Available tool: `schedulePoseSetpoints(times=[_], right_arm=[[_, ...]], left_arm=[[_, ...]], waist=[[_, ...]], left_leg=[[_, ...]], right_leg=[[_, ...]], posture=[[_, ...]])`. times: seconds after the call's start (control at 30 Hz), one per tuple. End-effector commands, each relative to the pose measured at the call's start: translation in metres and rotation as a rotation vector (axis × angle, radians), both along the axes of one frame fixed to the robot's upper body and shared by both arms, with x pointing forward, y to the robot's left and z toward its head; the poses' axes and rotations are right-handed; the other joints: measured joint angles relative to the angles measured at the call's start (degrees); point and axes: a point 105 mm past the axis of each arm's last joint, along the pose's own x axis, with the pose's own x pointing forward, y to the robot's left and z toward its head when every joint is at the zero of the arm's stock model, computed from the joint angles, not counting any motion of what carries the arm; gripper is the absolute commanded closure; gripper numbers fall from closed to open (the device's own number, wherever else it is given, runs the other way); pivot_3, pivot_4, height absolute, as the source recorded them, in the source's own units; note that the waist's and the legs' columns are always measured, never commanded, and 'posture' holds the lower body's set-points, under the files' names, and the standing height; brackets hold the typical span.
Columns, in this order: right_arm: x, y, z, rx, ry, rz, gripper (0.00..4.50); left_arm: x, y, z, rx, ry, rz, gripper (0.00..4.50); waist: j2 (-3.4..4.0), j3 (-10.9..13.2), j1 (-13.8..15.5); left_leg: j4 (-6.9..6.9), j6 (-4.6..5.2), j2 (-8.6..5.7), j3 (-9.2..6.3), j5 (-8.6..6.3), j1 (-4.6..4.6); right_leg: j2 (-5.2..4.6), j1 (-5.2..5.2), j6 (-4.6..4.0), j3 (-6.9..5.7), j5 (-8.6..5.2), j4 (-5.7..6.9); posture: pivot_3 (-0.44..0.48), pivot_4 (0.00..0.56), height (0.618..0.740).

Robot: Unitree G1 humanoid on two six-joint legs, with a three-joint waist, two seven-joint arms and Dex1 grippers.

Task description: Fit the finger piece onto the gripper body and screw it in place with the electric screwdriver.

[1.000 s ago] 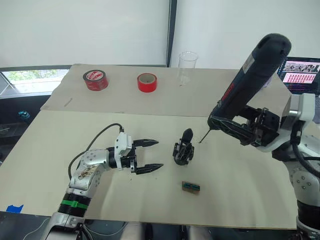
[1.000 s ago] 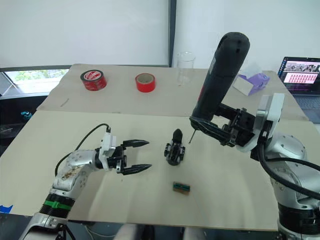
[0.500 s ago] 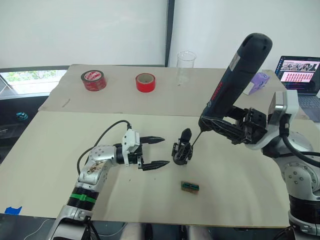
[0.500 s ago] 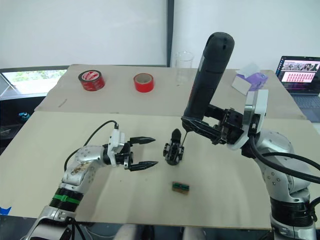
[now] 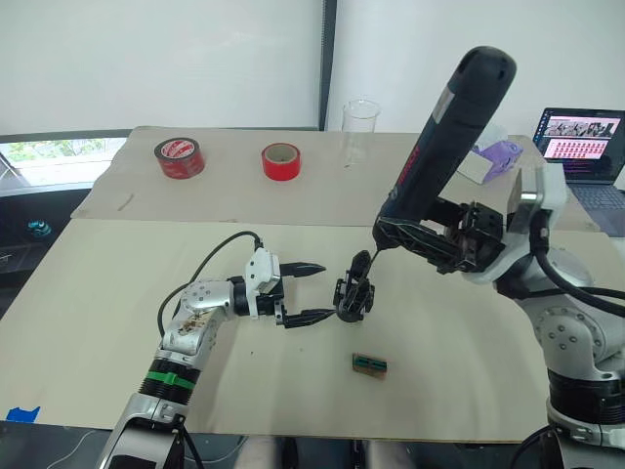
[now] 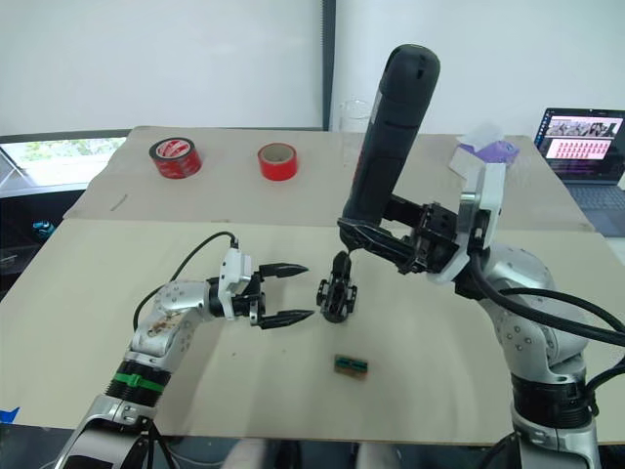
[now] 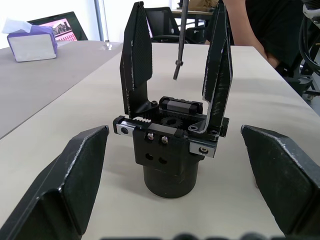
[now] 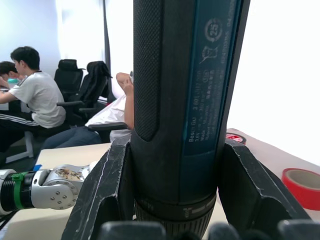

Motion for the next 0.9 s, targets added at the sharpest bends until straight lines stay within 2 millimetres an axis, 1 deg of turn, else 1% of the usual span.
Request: schedulePoseSetpoints(times=[0.03, 0.3, 0.5, 0.9], right_arm=[[-0.004, 0.007, 0.014, 0.010, -0.050, 0.021, 2.59], [-0.002, 0.015, 0.012, -0.016, -0.030, 0.048, 2.59], [0.000, 0.016, 0.008, -0.049, -0.019, 0.049, 2.59], [-0.001, 0.017, 0.003, -0.062, 0.003, 0.062, 2.59]], left_arm=[[0.000, -0.005, 0.008, -0.004, -0.038, -0.017, 0.00], [0.000, -0.008, 0.009, -0.007, -0.035, -0.012, 0.00], [0.001, -0.012, 0.009, -0.010, -0.031, -0.008, 0.00], [0.001, -0.015, 0.006, -0.002, -0.033, -0.006, 0.00]], waist=[[0.00, 0.0, 0.0], [0.00, 0.0, 0.0], [0.00, 0.0, 0.0], [0.00, 0.0, 0.0]], left_leg=[[0.00, -0.04, 0.00, 0.00, 0.02, 0.00], [0.00, -0.08, 0.00, 0.00, 0.05, -0.01], [-0.01, -0.07, 0.00, -0.01, 0.04, -0.01], [0.00, -0.06, 0.00, 0.00, 0.04, -0.01]], right_leg=[[0.00, 0.00, 0.00, 0.00, 0.00, 0.00], [0.00, -0.01, 0.00, 0.00, 0.00, 0.00], [0.01, -0.01, 0.00, -0.01, 0.00, 0.01], [0.01, -0.01, 0.00, -0.01, 0.00, 0.01]], posture=[[0.000, 0.150, 0.740], [0.000, 0.150, 0.740], [0.000, 0.150, 0.740], [0.000, 0.150, 0.740]])
